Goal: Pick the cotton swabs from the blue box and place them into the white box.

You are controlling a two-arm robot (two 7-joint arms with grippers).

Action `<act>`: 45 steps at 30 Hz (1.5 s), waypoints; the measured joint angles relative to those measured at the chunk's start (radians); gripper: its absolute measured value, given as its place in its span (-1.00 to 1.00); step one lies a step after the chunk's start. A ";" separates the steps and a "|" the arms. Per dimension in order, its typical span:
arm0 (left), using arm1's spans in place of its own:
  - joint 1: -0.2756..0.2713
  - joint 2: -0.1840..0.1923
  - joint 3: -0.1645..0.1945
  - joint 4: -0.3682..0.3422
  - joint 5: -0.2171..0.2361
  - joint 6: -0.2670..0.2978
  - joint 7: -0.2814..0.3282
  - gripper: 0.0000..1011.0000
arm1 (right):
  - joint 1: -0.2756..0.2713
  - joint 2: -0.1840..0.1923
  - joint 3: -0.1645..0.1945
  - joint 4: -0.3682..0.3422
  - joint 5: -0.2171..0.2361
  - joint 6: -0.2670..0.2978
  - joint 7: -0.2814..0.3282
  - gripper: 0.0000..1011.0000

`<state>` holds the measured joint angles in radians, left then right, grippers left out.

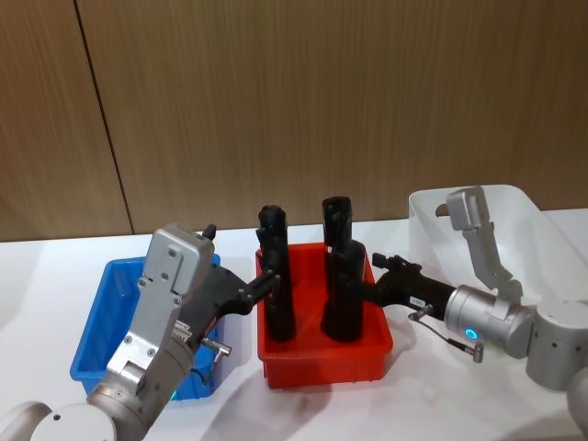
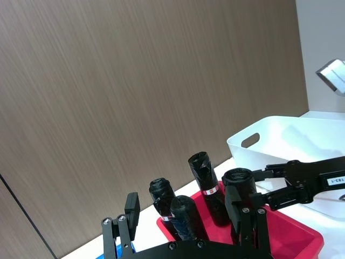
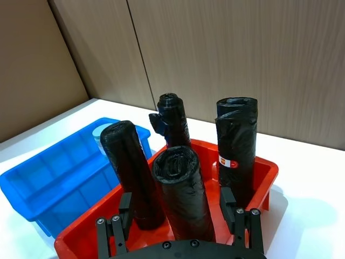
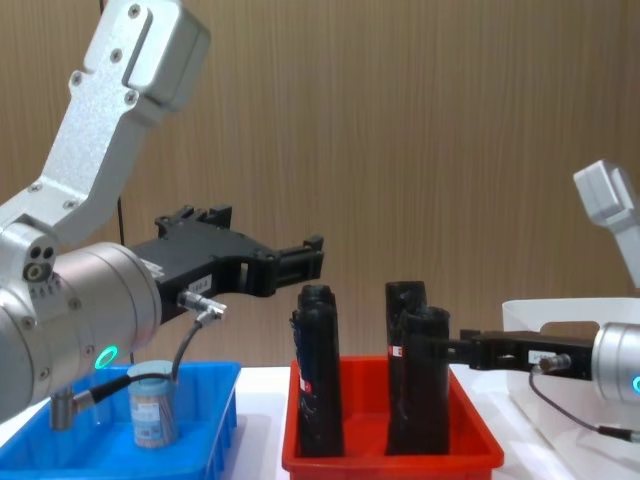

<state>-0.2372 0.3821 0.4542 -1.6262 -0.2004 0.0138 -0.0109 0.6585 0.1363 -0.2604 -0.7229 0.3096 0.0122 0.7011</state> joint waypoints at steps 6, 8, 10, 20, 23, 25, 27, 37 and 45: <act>0.000 0.000 0.000 0.000 0.000 0.000 0.000 0.98 | 0.042 -0.015 -0.010 0.072 -0.007 -0.020 0.018 0.98; 0.000 0.000 0.000 0.000 0.000 0.000 0.000 0.98 | 0.059 -0.022 -0.014 0.100 -0.009 -0.031 0.024 0.98; 0.000 0.000 0.000 0.000 0.000 0.000 0.000 0.98 | 0.071 -0.026 -0.016 0.119 -0.010 -0.037 0.028 0.98; 0.000 0.000 0.000 0.000 0.000 0.000 0.000 0.98 | 0.146 -0.053 -0.029 0.252 -0.018 -0.085 0.040 0.98; 0.000 0.000 0.000 0.000 0.000 0.000 0.000 0.98 | 0.167 -0.060 -0.031 0.291 -0.020 -0.098 0.043 0.98; 0.000 0.000 0.000 0.000 0.000 0.000 0.000 0.98 | 0.180 -0.065 -0.033 0.317 -0.023 -0.111 0.046 0.94; 0.000 0.000 0.000 0.000 0.000 0.000 0.000 0.98 | 0.189 -0.068 -0.033 0.333 -0.023 -0.118 0.048 0.87; 0.000 0.000 0.000 0.000 0.000 0.000 0.000 0.98 | 0.235 -0.084 -0.035 0.422 -0.025 -0.160 0.059 0.31; 0.000 0.000 0.000 0.000 0.000 0.000 0.000 0.98 | 0.252 -0.090 -0.034 0.450 -0.027 -0.180 0.063 -0.05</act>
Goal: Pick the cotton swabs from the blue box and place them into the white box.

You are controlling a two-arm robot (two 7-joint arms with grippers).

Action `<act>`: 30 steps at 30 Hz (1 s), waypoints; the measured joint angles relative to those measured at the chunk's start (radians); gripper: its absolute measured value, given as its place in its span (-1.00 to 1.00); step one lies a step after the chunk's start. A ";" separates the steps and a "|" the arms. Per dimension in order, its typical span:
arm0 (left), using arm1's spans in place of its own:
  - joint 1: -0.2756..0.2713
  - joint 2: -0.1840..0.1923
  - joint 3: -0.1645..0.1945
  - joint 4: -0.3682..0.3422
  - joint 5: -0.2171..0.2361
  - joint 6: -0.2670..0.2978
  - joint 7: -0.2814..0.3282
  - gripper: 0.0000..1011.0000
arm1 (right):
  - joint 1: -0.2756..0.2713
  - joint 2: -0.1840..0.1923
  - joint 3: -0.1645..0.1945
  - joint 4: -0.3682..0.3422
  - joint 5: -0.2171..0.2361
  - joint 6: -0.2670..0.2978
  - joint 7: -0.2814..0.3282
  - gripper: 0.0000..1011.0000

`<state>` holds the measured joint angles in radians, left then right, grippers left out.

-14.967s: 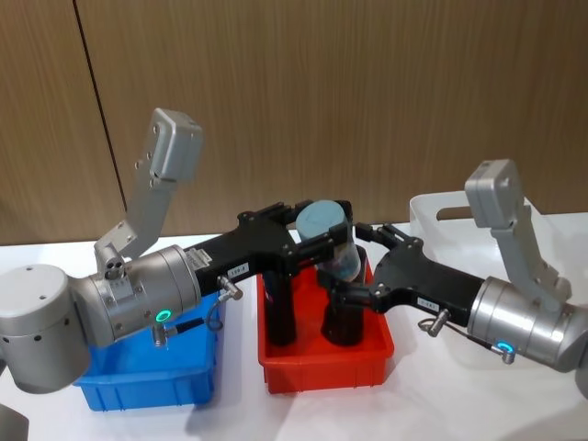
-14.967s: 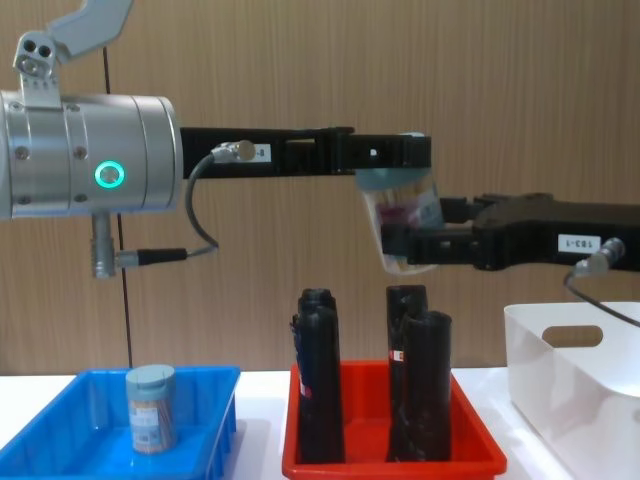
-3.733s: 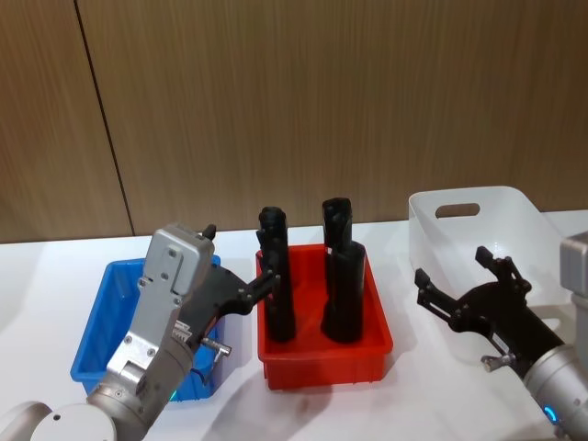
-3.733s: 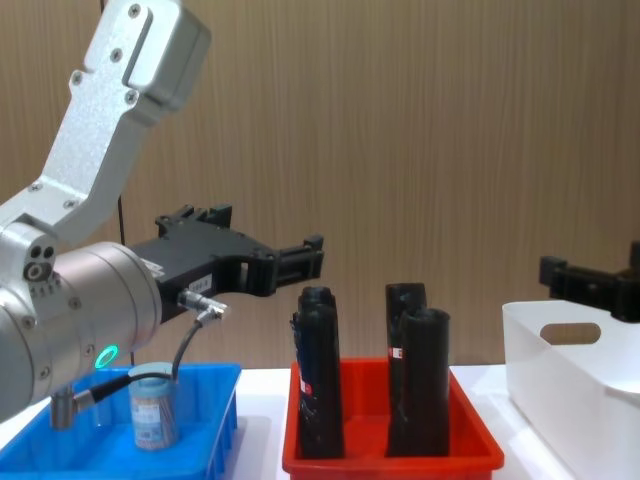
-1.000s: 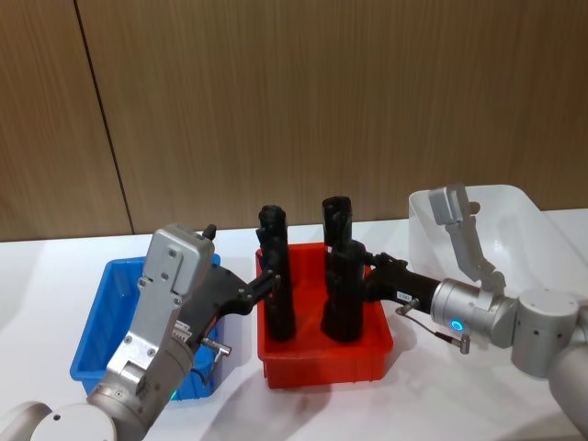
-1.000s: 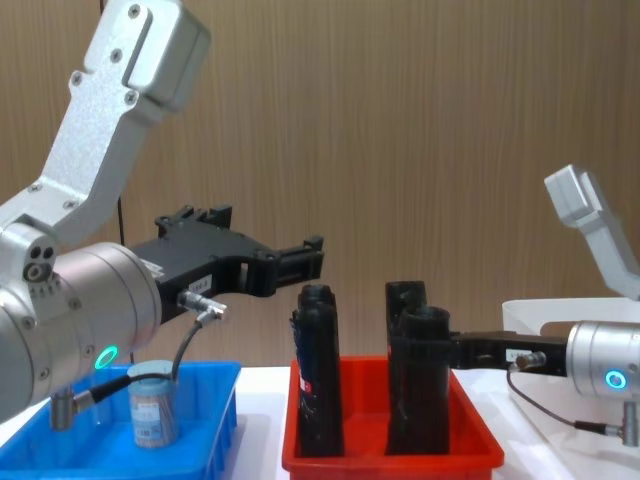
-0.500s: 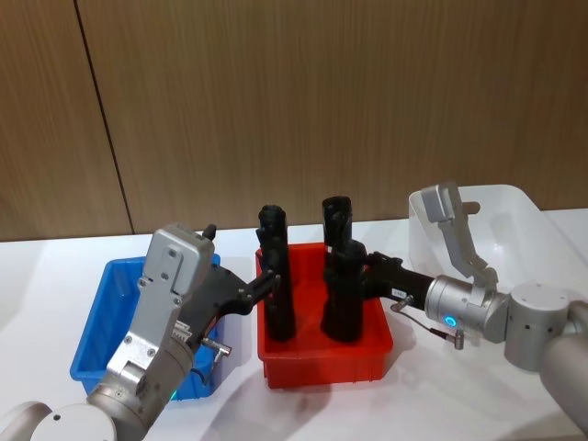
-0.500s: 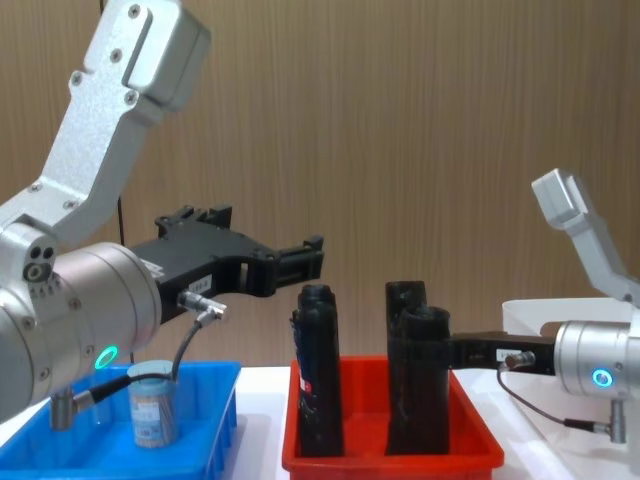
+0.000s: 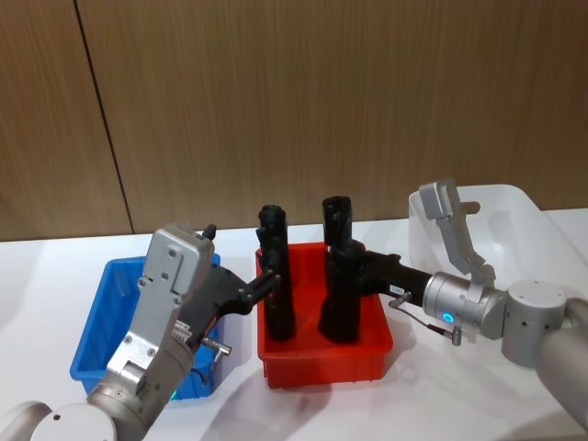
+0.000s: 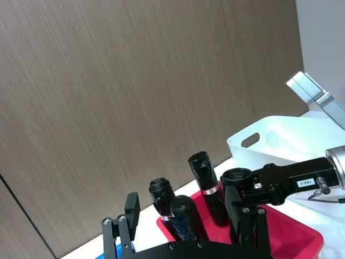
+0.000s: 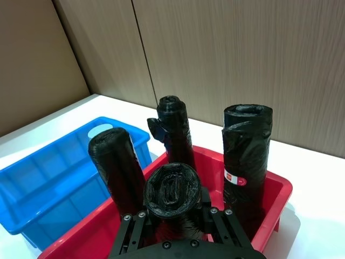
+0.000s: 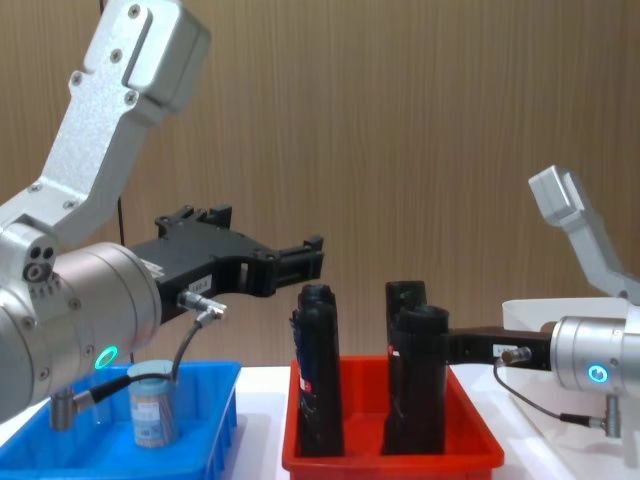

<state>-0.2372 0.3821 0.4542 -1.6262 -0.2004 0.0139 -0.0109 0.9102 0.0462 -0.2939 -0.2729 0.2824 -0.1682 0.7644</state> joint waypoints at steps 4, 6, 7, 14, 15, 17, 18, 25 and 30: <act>0.000 0.000 0.000 0.000 0.000 0.000 0.000 0.98 | 0.000 0.001 0.002 -0.008 0.000 -0.002 0.001 -0.11; 0.000 0.000 0.000 0.000 0.000 0.000 0.000 0.98 | -0.007 0.003 0.004 -0.030 0.000 -0.001 0.000 -0.13; 0.000 0.000 0.000 0.000 0.000 0.000 0.000 0.98 | -0.009 0.003 0.005 -0.036 0.000 0.001 0.000 -0.14; 0.000 0.000 0.000 0.000 0.000 0.000 0.000 0.98 | -0.067 0.025 0.013 -0.182 0.002 0.048 -0.018 -0.21; 0.000 0.000 0.000 0.000 0.000 0.000 0.000 0.98 | -0.076 0.029 0.014 -0.207 0.003 0.054 -0.021 -0.23; 0.000 0.000 0.000 0.000 0.000 0.000 0.000 0.98 | -0.090 0.035 0.017 -0.246 0.003 0.069 -0.029 -0.23; 0.000 0.000 0.000 0.000 0.000 0.000 0.000 0.98 | -0.106 0.041 0.020 -0.285 0.004 0.082 -0.035 -0.25; 0.000 0.000 0.000 0.000 0.000 0.000 0.000 0.98 | -0.163 0.069 0.037 -0.465 0.011 0.141 -0.069 -0.30; 0.000 0.000 0.000 0.000 0.000 0.000 0.000 0.98 | -0.197 0.090 0.053 -0.588 0.013 0.180 -0.096 -0.30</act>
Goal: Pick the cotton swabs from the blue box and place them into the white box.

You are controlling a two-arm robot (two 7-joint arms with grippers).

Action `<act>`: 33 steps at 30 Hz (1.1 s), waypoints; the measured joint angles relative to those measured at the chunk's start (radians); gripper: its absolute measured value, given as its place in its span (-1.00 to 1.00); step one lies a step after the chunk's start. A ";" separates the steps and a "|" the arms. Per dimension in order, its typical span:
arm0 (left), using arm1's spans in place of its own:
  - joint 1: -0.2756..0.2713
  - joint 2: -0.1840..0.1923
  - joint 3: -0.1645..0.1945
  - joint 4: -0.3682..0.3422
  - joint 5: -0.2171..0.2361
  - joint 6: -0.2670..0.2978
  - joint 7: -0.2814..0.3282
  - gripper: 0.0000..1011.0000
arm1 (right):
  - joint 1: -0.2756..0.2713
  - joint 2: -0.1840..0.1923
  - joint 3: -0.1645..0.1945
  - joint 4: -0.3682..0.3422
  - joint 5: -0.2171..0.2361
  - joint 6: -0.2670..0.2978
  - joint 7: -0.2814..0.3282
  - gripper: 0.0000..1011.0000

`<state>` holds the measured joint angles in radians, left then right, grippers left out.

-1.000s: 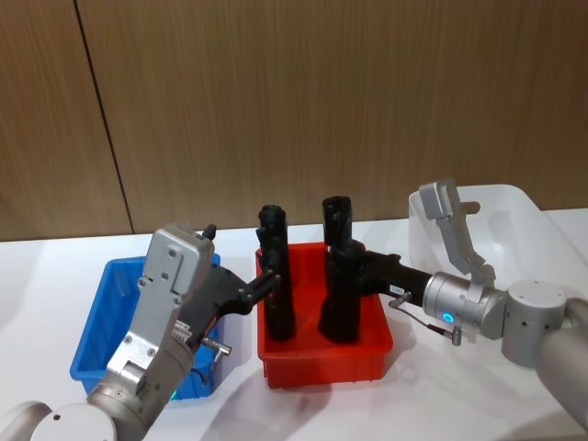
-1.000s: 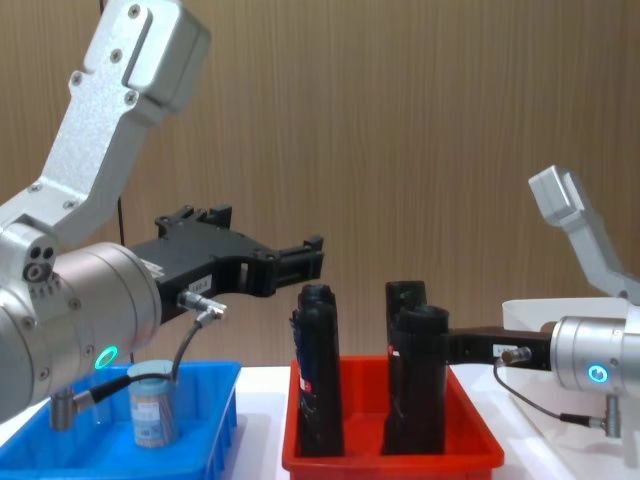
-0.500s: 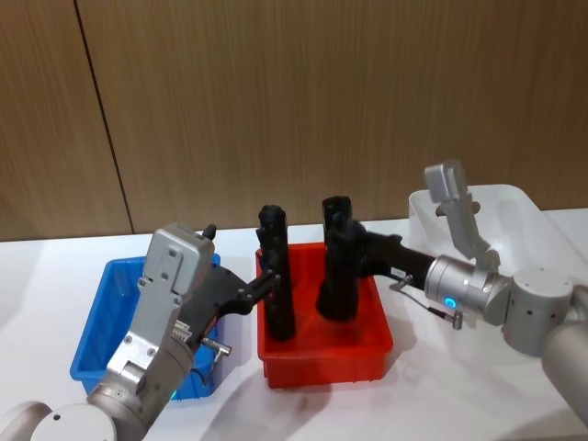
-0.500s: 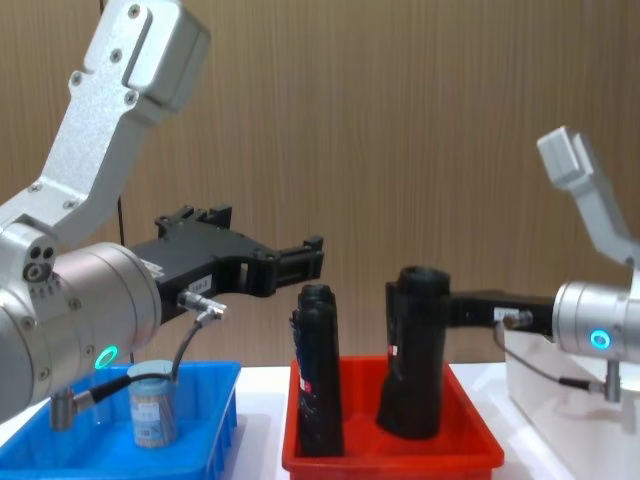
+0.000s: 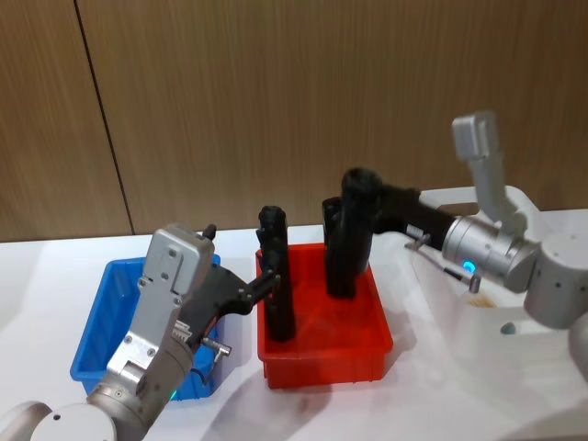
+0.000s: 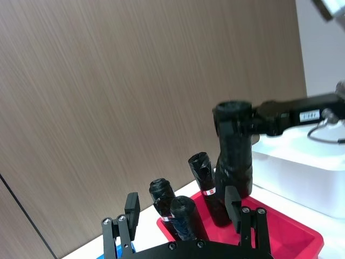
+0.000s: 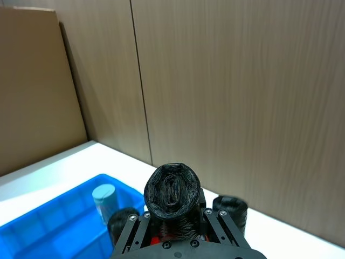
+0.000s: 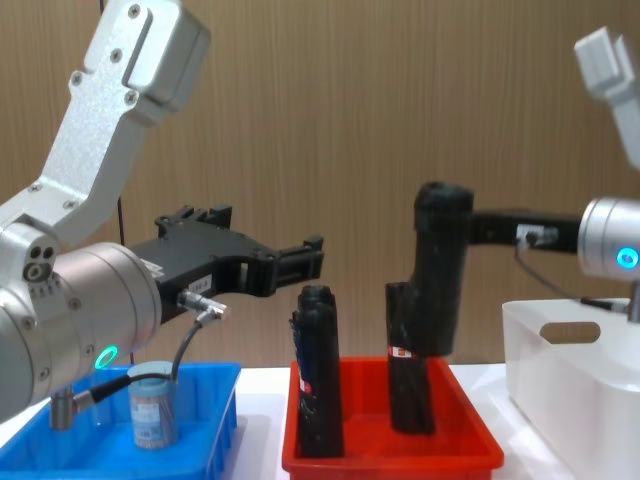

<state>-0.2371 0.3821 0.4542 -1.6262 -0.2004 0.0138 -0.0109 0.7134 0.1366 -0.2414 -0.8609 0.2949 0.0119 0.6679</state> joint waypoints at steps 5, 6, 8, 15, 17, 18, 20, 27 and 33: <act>0.000 0.000 0.000 0.000 0.000 0.000 0.000 0.98 | -0.027 0.020 0.017 -0.104 0.003 0.032 -0.026 -0.30; 0.000 0.000 0.000 0.000 0.000 0.000 0.000 0.98 | -0.031 0.024 0.019 -0.119 0.004 0.037 -0.032 -0.30; 0.000 0.000 0.000 0.000 0.000 0.000 0.000 0.98 | -0.037 0.029 0.024 -0.143 0.004 0.044 -0.040 -0.30; 0.000 0.000 0.000 0.000 0.000 0.000 0.000 0.98 | -0.061 0.052 0.042 -0.238 -0.013 0.073 -0.092 -0.30; 0.000 0.000 0.000 0.000 0.000 0.000 0.000 0.98 | -0.067 0.058 0.047 -0.262 -0.024 0.082 -0.110 -0.30; 0.000 0.000 0.000 0.000 0.000 0.000 0.000 0.98 | -0.071 0.064 0.051 -0.278 -0.032 0.088 -0.125 -0.30; 0.000 0.000 0.000 0.000 0.000 0.000 0.000 0.98 | -0.075 0.068 0.054 -0.293 -0.041 0.094 -0.141 -0.30; 0.000 0.000 0.000 0.000 0.000 0.000 0.000 0.98 | -0.088 0.087 0.067 -0.342 -0.091 0.118 -0.209 -0.30; 0.000 0.000 0.000 0.000 0.000 0.000 0.000 0.98 | -0.095 0.103 0.078 -0.360 -0.141 0.141 -0.269 -0.30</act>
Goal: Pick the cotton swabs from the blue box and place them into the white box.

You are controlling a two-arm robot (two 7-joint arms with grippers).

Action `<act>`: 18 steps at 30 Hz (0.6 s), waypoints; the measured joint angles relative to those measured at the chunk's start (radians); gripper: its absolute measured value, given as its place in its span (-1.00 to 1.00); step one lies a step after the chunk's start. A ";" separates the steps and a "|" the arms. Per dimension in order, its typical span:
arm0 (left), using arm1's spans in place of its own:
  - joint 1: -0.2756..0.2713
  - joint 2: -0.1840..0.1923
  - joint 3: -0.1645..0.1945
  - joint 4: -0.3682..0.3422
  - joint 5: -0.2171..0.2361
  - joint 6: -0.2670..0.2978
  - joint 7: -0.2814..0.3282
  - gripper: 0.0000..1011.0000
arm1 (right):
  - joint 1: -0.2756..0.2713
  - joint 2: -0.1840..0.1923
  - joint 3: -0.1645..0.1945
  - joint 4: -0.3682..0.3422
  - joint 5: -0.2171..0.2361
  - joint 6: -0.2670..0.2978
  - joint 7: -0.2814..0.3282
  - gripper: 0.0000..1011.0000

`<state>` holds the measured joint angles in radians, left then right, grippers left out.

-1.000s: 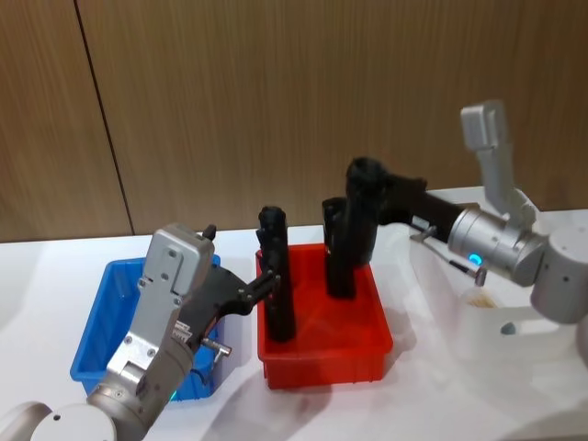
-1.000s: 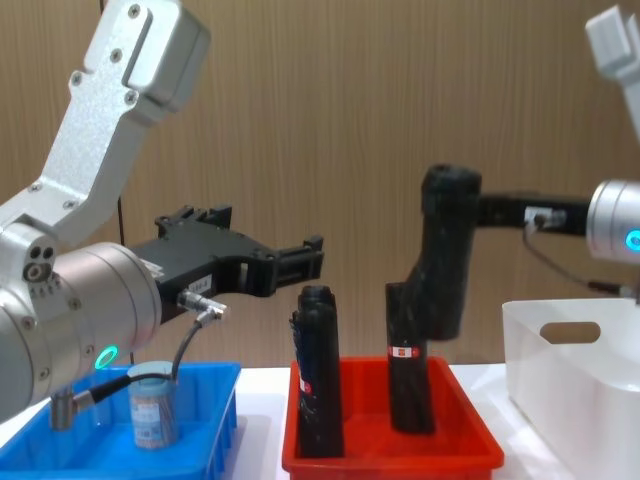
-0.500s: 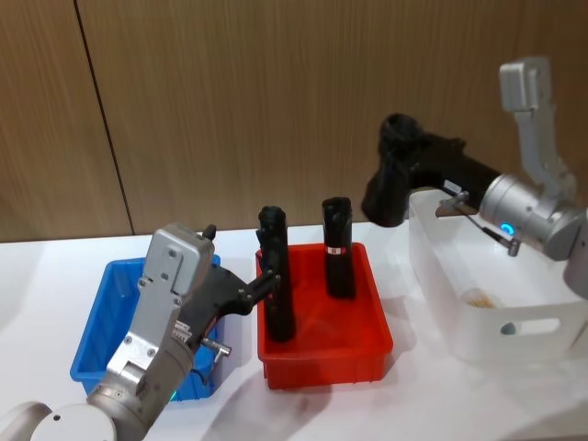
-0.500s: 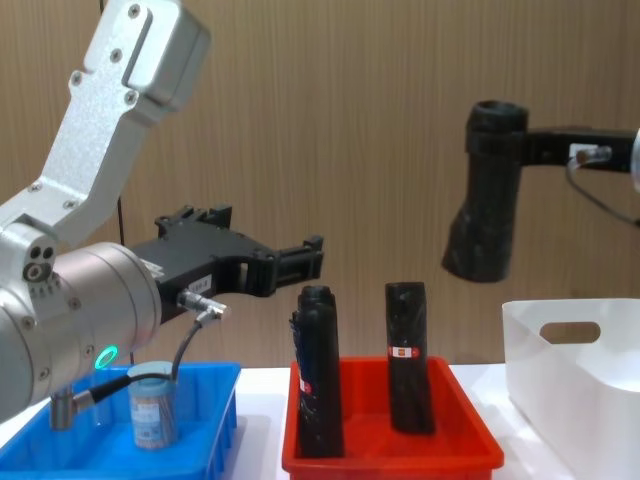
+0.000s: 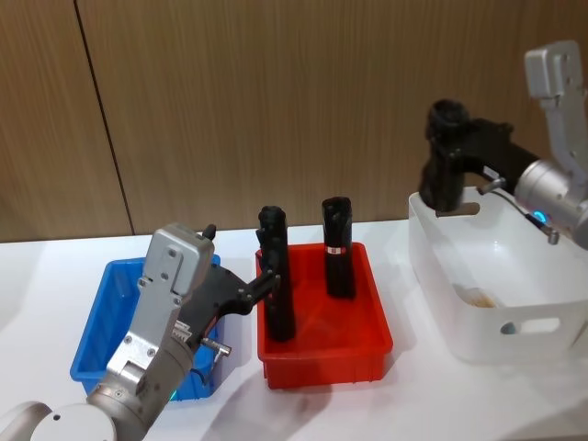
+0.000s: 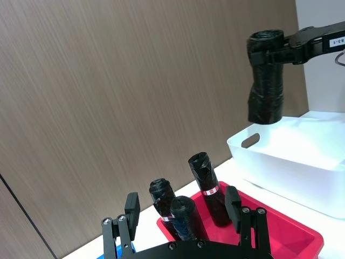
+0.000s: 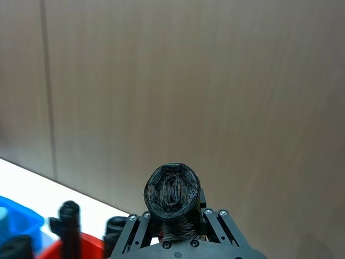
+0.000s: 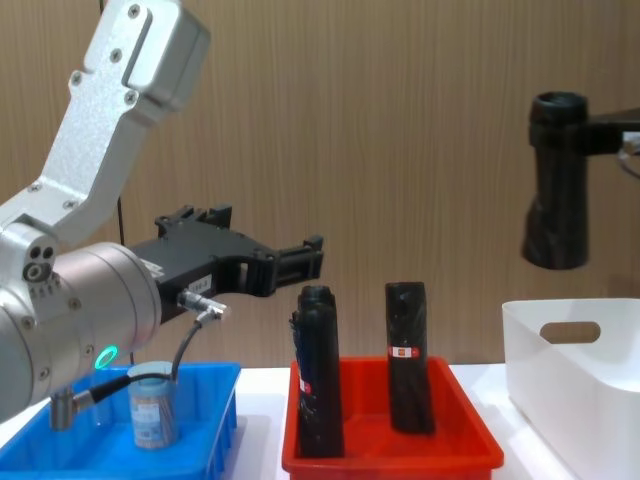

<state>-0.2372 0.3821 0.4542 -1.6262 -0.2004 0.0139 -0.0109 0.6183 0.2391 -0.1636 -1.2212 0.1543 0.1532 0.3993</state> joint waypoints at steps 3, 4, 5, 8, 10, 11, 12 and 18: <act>0.000 0.000 0.000 0.000 0.000 0.000 0.000 0.98 | -0.001 0.007 0.006 0.002 -0.020 0.011 -0.027 -0.30; 0.000 0.000 0.000 0.000 0.000 0.000 0.000 0.98 | -0.001 0.010 0.009 0.006 -0.029 0.016 -0.037 -0.30; 0.000 0.000 0.000 0.000 0.000 0.000 0.000 0.98 | -0.001 0.011 0.010 0.011 -0.033 0.018 -0.043 -0.30; 0.000 0.000 0.000 0.000 0.000 0.000 0.000 0.98 | -0.001 0.016 0.016 0.028 -0.045 0.026 -0.062 -0.30; 0.000 0.000 0.000 0.000 0.000 0.000 0.000 0.98 | 0.000 0.019 0.020 0.045 -0.050 0.030 -0.073 -0.30; 0.000 0.000 0.000 0.000 0.000 0.000 0.000 0.98 | 0.000 0.019 0.020 0.045 -0.050 0.030 -0.073 -0.30; 0.000 0.000 0.000 0.000 0.000 0.000 0.000 0.98 | 0.002 0.020 0.022 0.058 -0.051 0.032 -0.080 -0.30; 0.000 0.000 0.000 0.000 0.000 0.000 0.000 0.98 | 0.012 0.024 0.030 0.114 -0.052 0.037 -0.097 -0.30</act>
<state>-0.2372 0.3821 0.4542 -1.6262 -0.2004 0.0139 -0.0109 0.6305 0.2633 -0.1336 -1.1068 0.1024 0.1899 0.3024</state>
